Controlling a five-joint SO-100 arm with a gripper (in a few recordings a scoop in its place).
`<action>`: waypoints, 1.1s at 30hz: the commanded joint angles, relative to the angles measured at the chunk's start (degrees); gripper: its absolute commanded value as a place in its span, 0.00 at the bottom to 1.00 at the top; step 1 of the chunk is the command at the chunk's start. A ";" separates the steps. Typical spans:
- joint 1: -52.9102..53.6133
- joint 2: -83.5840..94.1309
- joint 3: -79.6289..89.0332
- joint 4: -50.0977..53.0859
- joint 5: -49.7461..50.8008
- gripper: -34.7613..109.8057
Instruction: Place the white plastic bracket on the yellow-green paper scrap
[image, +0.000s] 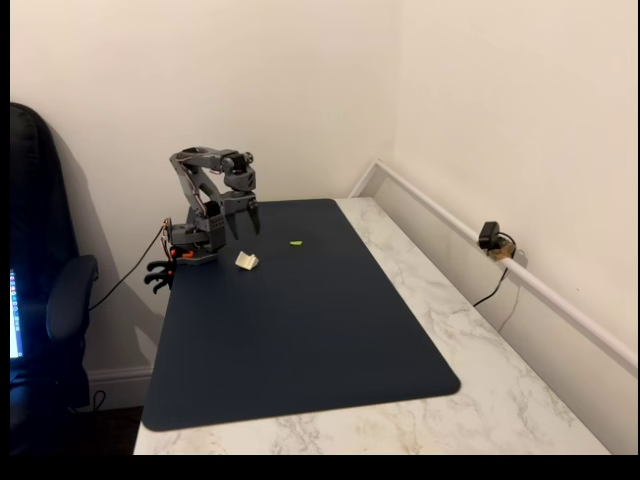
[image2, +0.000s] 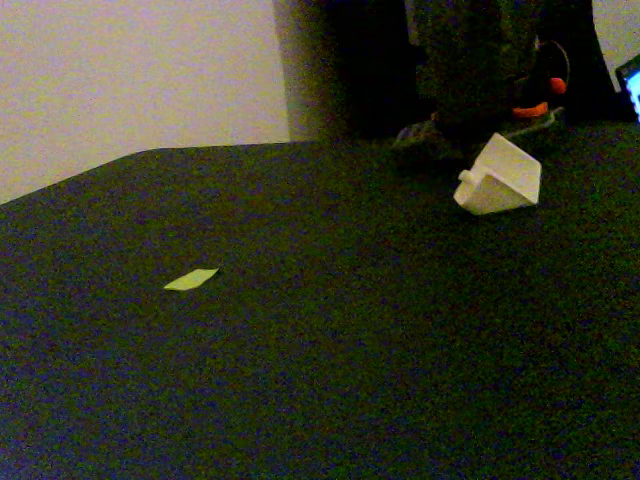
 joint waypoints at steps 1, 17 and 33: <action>-2.20 3.25 3.08 -0.79 5.27 0.45; -4.48 -10.63 7.91 -16.61 11.07 0.50; -1.67 -15.64 11.95 -23.73 9.49 0.51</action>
